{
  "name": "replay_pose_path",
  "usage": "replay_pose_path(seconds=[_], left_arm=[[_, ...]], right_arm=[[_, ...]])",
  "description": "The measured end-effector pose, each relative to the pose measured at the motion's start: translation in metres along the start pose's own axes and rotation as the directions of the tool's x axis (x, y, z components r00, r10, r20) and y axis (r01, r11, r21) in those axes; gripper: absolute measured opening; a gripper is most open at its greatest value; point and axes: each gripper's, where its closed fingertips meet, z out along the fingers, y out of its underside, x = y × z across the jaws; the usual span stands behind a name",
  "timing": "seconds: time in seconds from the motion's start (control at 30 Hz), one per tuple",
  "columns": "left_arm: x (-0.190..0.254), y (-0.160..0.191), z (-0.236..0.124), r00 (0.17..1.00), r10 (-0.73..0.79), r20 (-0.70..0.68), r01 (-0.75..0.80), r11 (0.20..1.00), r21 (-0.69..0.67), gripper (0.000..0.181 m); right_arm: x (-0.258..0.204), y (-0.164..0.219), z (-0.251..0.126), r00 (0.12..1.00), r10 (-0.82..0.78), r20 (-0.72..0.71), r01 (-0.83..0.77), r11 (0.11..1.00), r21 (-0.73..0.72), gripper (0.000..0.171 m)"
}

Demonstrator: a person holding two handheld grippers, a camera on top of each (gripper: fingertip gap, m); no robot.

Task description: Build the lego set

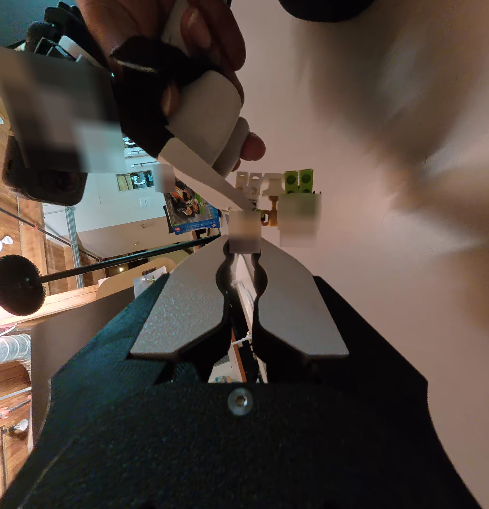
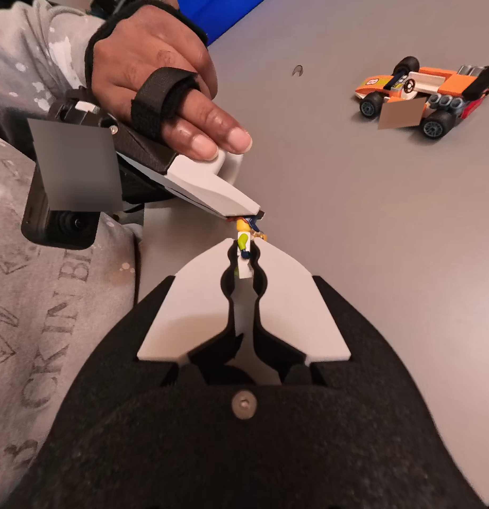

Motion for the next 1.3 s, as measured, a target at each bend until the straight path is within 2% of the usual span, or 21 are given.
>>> replay_pose_path(seconds=[0.43, 0.73, 1.0, 1.3], left_arm=[[0.005, 0.003, 0.009, 0.997, 0.034, -0.069, -0.039, 0.996, -0.075, 0.011], [0.014, -0.001, 0.008, 0.992, 0.034, -0.12, -0.041, 0.998, -0.052, 0.011], [0.023, 0.001, 0.01, 0.988, 0.004, -0.151, -0.02, 0.994, -0.105, 0.01], [0.028, -0.001, 0.014, 0.983, 0.052, -0.174, -0.071, 0.992, -0.104, 0.01]], right_arm=[[0.006, 0.004, -0.001, 0.972, 0.233, -0.007, -0.231, 0.967, 0.103, 0.007], [0.004, 0.011, 0.003, 0.965, 0.264, 0.008, -0.263, 0.96, 0.097, 0.007], [0.009, 0.016, 0.009, 0.948, 0.318, -0.026, -0.315, 0.946, 0.073, 0.007], [0.013, 0.022, 0.013, 0.945, 0.325, -0.05, -0.323, 0.945, 0.044, 0.007]])
